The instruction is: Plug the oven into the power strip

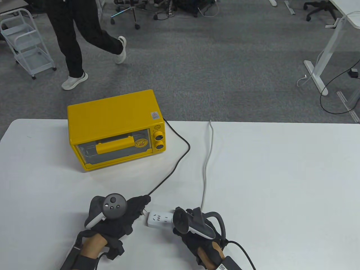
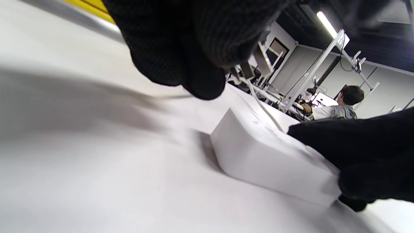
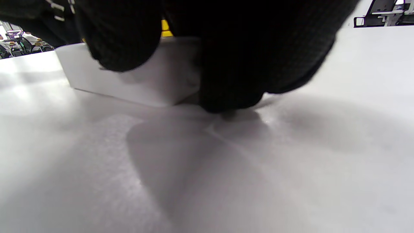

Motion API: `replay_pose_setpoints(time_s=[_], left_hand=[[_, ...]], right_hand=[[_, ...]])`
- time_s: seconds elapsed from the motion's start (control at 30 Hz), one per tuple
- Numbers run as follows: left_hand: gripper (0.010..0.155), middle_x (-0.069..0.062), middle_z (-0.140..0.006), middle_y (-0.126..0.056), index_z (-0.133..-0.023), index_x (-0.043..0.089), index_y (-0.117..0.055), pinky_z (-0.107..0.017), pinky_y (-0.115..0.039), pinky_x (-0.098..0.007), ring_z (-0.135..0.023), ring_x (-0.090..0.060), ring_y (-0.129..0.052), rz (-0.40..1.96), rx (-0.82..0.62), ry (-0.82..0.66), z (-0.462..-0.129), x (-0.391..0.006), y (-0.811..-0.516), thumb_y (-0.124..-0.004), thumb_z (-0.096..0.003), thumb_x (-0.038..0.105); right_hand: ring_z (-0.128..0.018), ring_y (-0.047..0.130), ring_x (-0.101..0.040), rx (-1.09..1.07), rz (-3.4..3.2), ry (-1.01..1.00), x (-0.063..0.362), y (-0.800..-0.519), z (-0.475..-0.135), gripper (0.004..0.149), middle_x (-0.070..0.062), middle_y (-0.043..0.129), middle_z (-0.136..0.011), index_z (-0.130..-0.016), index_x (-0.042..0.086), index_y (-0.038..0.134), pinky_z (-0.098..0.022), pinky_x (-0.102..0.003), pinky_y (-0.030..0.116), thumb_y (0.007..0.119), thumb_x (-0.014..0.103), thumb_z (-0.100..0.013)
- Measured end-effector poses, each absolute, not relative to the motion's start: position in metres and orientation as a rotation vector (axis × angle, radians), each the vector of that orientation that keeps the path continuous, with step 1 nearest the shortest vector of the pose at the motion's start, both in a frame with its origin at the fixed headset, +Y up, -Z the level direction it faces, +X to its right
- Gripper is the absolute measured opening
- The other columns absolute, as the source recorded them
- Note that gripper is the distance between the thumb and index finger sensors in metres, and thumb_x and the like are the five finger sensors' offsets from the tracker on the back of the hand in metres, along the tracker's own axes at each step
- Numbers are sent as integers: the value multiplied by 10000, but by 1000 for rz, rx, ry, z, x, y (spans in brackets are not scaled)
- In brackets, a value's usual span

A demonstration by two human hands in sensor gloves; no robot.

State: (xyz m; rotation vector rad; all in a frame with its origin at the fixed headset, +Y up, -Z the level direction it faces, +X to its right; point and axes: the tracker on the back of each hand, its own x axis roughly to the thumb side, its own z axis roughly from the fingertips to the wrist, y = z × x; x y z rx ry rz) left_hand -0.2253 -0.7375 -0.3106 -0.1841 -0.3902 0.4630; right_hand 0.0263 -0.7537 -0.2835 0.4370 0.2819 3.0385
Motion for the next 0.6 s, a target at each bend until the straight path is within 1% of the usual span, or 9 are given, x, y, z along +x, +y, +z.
replay_pose_setpoints(time_s=[0.07, 0.17, 0.23, 0.33, 0.47, 0.6], left_hand=[[655, -21, -1117, -838, -1083, 267, -646, -649, -925, -367, -804, -127, -1028, 426, -144, -391, -310, -222, -735, -818, -451, 243], [658, 4, -1052, -886, -1058, 217, -660, -610, -911, -383, -711, -85, -1012, 381, -112, -364, -309, -216, -736, -785, -421, 324], [656, 44, -1015, -900, -1042, 249, -665, -578, -867, -421, -689, -107, -983, 341, -119, -359, -310, -212, -738, -742, -406, 389], [662, 74, -944, -926, -1031, 291, -669, -544, -851, -411, -593, -63, -955, 281, -90, -347, -312, -204, -739, -680, -387, 445], [656, 45, -807, -1007, -995, 321, -751, -500, -852, -407, -450, -43, -919, 221, -100, -369, -314, -190, -741, -684, -363, 484], [648, 25, -741, -1045, -959, 341, -816, -496, -853, -416, -405, -52, -910, 198, -84, -403, -312, -181, -741, -739, -336, 500]], right_hand=[[-554, 1031, -154, 439, 3036, 282, 27, -754, -283, 722, -139, 849, -848, -1065, 206, 639, -443, -327, 900, 788, 486, -417], [-554, 1031, -155, 438, 3032, 288, 27, -754, -284, 722, -140, 848, -848, -1065, 207, 639, -443, -327, 900, 789, 487, -417], [-553, 1030, -156, 439, 3031, 288, 27, -754, -284, 722, -140, 848, -849, -1065, 206, 639, -443, -328, 899, 789, 487, -417], [-553, 1030, -156, 441, 3029, 294, 27, -754, -284, 723, -138, 848, -849, -1066, 207, 638, -443, -327, 899, 790, 487, -417], [-554, 1029, -156, 442, 3029, 293, 28, -754, -284, 724, -139, 846, -850, -1066, 205, 637, -444, -328, 898, 789, 487, -418], [-555, 1029, -157, 442, 3027, 294, 28, -754, -284, 723, -139, 845, -851, -1067, 205, 637, -445, -329, 897, 789, 487, -418]])
